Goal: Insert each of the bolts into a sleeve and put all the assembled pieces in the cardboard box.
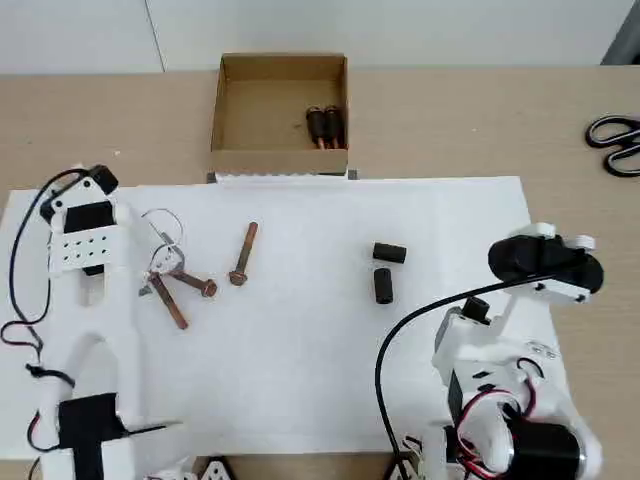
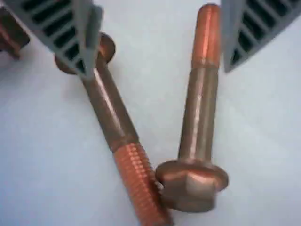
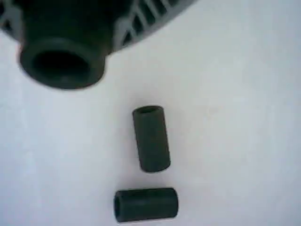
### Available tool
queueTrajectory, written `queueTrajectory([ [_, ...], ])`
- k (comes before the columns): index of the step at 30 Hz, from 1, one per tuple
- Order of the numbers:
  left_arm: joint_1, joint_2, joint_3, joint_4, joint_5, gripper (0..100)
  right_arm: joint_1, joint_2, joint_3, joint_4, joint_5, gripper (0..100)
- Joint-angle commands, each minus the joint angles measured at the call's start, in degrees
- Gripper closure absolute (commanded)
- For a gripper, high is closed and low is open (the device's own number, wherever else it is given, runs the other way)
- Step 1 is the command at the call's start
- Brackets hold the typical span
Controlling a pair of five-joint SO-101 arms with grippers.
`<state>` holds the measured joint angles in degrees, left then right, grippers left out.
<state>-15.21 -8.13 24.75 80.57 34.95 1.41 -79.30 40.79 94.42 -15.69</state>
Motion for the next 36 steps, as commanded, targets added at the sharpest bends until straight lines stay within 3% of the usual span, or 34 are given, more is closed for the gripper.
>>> queueTrajectory([
  [1, -0.35, -0.18, -2.15, -1.41, 0.09, 82, 0.57, 0.31, -0.35, -1.01, -0.62, 99.5],
  [36, -0.53, 0.00, 5.23, -10.81, -0.79, 88, 0.66, 0.31, 0.00, -0.75, -3.16, 99.5],
])
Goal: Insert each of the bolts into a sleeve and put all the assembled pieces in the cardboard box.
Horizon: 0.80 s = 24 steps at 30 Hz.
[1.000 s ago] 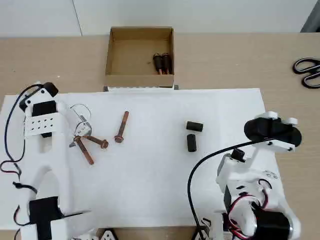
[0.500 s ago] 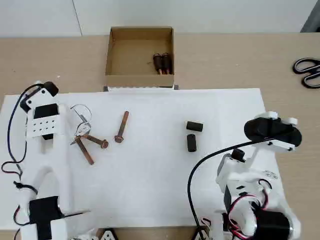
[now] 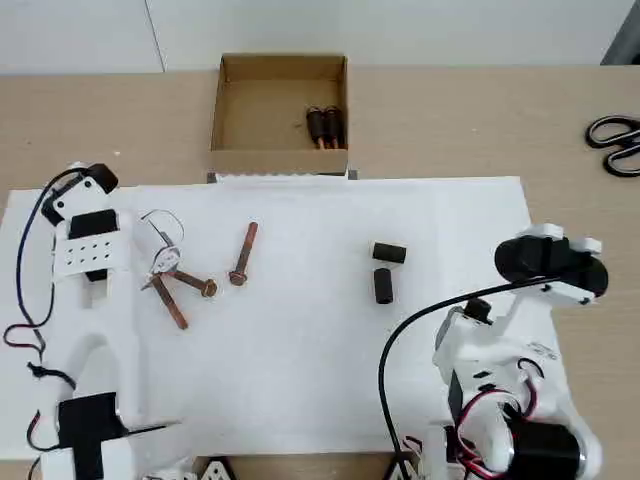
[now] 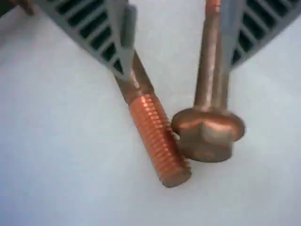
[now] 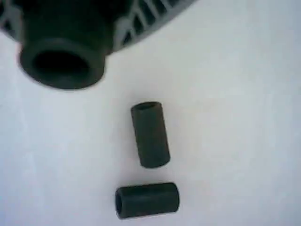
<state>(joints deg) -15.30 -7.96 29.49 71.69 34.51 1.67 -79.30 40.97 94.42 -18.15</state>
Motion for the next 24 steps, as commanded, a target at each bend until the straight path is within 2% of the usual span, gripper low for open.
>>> queueTrajectory([
  [1, -0.44, -0.18, 1.10, -2.46, -0.35, 88, 0.40, 0.31, 0.26, -0.75, -0.70, 99.5],
  [20, -0.70, -0.18, 5.32, -5.19, -0.35, 88, 0.40, 0.31, 1.23, -0.84, -0.70, 99.5],
  [24, -0.79, -0.18, 5.93, -8.00, -0.35, 88, 0.40, 0.31, 1.23, -0.84, -0.70, 99.5],
])
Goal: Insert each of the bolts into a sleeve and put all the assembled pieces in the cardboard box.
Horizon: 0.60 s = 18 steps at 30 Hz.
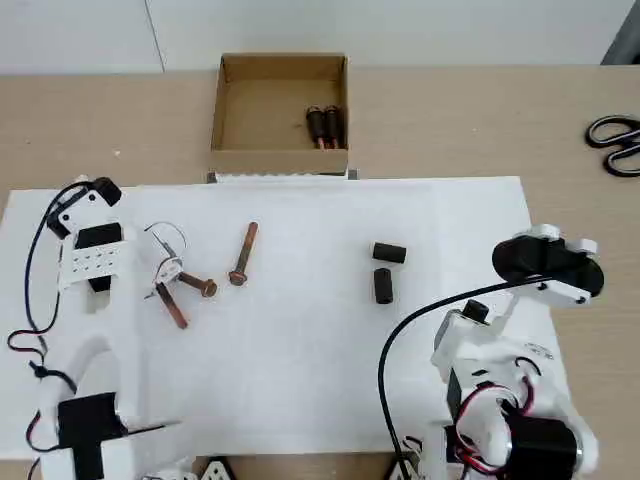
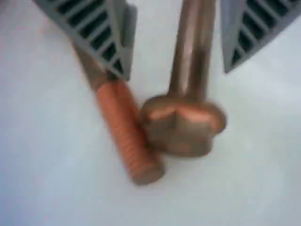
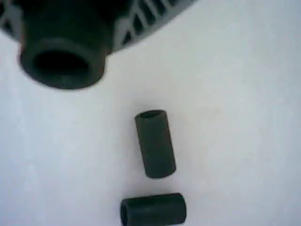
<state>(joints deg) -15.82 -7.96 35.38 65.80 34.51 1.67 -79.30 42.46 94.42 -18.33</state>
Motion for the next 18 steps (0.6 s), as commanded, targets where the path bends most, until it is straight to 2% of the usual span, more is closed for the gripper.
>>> queueTrajectory([
  [1, -0.26, -0.09, 0.48, -2.99, -0.35, 88, 0.40, 0.31, -0.26, -0.84, -0.53, 99.5],
  [11, -1.58, 15.38, -5.23, -3.69, -0.26, 89, 0.40, 0.31, -0.26, -0.84, -0.53, 99.5],
  [15, -3.69, 19.16, -8.84, -3.69, -0.35, 100, 0.40, 0.31, -0.26, -0.84, -0.53, 99.5],
  [18, -3.87, 19.25, -9.27, -3.60, -0.35, 100, 0.40, 0.31, -0.26, -0.84, -0.53, 99.5],
])
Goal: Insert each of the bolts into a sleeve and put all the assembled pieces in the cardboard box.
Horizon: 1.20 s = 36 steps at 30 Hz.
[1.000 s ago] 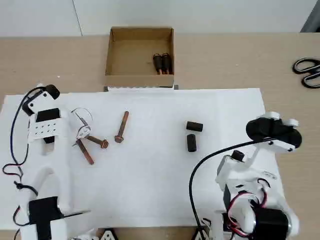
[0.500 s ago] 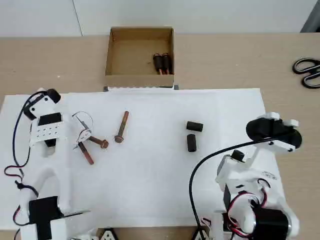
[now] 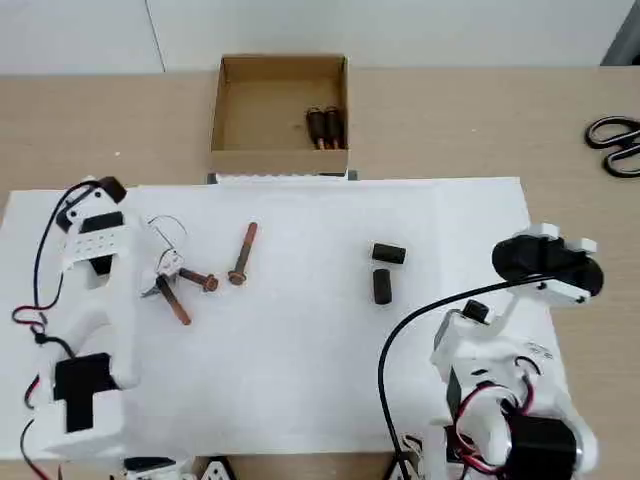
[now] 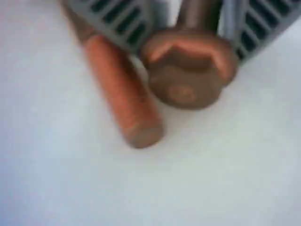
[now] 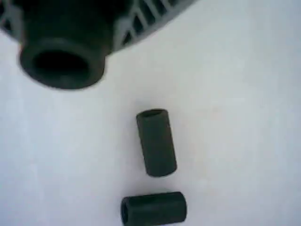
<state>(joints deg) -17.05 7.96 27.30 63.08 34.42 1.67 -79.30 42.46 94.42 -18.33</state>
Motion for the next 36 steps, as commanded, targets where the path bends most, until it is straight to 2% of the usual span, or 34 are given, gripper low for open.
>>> queueTrajectory([
  [1, -2.37, 3.08, -1.01, -0.88, -0.26, 100, 0.40, 0.31, -0.26, -0.84, -0.53, 99.5],
  [4, -1.58, 1.41, -0.92, -0.79, -0.26, 100, 0.40, 0.31, -0.26, -0.84, -0.53, 99.5],
  [8, 1.93, -3.78, -1.36, 3.52, -0.26, 100, 0.04, 0.31, -0.53, -0.92, -0.26, 99.5],
  [17, 12.75, -30.07, -1.27, 10.20, -0.26, 100, -0.13, 0.31, -3.69, -1.36, 0.44, 99.5],
  [25, 18.55, -45.19, -1.36, 15.38, -0.35, 100, -0.13, 0.31, -9.58, -0.75, 9.32, 99.5],
  [28, 18.81, -48.70, -1.36, 18.81, -3.34, 100, -0.13, 0.31, -11.25, 0.04, 11.52, 99.5],
  [32, 19.96, -54.95, -0.92, 21.71, -8.79, 100, -6.20, 0.31, -11.43, 0.40, 11.43, 99.5],
  [36, 26.29, -63.30, -0.66, 22.68, -15.47, 100, -17.10, 0.84, -11.16, -0.48, 11.25, 99.5],
])
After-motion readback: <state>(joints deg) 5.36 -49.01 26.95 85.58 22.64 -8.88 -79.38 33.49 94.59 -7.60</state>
